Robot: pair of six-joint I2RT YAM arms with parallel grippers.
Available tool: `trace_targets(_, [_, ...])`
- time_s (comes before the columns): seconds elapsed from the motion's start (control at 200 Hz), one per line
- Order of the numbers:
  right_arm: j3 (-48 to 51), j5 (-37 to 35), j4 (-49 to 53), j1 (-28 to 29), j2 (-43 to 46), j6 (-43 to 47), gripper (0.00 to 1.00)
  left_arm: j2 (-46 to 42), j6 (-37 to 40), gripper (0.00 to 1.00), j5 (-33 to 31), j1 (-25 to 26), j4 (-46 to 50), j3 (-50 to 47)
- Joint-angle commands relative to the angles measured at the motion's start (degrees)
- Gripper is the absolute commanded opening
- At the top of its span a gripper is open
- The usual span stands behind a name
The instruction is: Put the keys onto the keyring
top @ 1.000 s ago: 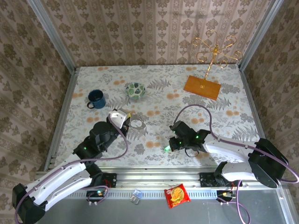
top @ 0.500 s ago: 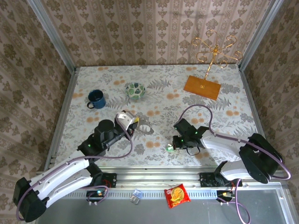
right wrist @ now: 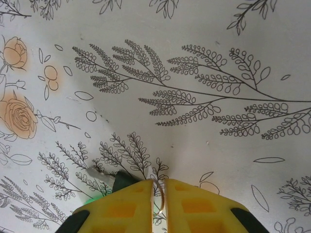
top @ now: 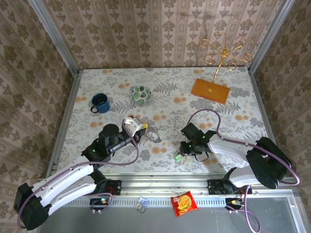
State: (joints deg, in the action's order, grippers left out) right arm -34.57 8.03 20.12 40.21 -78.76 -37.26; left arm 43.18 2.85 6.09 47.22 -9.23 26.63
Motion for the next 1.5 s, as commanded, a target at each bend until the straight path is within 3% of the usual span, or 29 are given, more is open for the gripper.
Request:
trace_targets(0.0, [-1.8,0.3,2.9,-0.4,-0.6,1.2,0.15,0.1,1.0,0.00,1.1,0.3,-2.4,0.4])
trace_targets(0.385, [-2.0,1.6,3.3,-0.5,-0.4,1.7,0.09,0.1,1.3,0.00,1.3,0.4,-1.8,0.5])
trace_targets(0.645, [-1.7,2.9,3.1,-0.7,-0.3,0.2,0.22,0.2,1.1,0.00,1.2,0.5,-1.6,0.5])
trace_targets(0.935, [0.0,5.0,2.5,-1.5,1.7,-4.9,0.26,0.2,1.1,0.00,1.4,0.5,-1.4,0.4])
trace_targets(1.305, [1.2,6.5,1.8,-2.1,1.6,-10.8,0.29,1.1,1.2,0.00,1.7,0.7,-2.0,0.6])
trace_targets(1.495, [1.2,7.6,0.1,-2.1,0.5,-10.9,0.24,1.6,1.6,0.00,1.8,0.7,-1.6,1.0])
